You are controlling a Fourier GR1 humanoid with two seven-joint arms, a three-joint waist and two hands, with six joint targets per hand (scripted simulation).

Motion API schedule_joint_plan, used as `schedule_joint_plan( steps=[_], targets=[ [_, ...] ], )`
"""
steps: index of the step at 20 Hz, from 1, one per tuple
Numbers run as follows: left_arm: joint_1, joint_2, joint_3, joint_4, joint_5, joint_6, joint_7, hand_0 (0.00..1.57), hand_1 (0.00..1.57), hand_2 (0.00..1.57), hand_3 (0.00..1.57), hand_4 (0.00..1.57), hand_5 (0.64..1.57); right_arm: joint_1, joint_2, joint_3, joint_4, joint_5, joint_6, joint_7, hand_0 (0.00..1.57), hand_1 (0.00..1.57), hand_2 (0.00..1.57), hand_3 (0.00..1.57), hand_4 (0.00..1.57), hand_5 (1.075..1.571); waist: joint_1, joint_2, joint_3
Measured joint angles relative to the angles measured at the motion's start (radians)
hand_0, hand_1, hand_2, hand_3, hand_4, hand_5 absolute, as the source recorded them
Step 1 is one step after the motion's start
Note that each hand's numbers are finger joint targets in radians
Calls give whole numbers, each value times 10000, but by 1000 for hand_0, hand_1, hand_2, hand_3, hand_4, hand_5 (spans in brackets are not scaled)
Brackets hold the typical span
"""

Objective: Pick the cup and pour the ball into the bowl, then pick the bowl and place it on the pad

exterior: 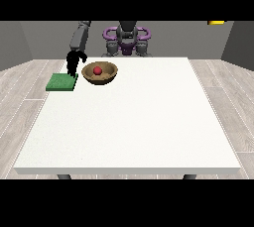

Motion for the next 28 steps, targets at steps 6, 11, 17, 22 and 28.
schedule_joint_plan(
  steps=[6,11,17,22,28],
  targets=[
    [43,543,281,-514,665,-324,371,0,0,0,0,1018,1538,-645,-38,-71,1420,111,119,-1223,0,0,0,0,514,1552,61,507,-25],
    [207,982,549,-740,1034,-517,368,0,0,0,0,1013,1539,-891,-203,-54,1960,147,510,-2063,0,0,0,0,469,1548,-35,772,-137],
    [263,1162,584,-1041,1272,-663,385,0,0,0,0,1024,1536,-836,-144,-14,1962,327,259,-2672,0,0,0,0,444,1547,42,989,-315],
    [376,1292,664,-908,1419,-822,358,0,0,0,0,1023,1540,-1103,36,45,1901,428,-369,-2152,0,0,0,0,477,1547,33,949,-283],
    [255,1636,915,-982,1741,-1017,428,0,0,0,0,1024,1537,-804,215,120,1517,696,-1187,-2135,1571,1571,1571,1545,913,1470,303,1118,-496]
  ],
)
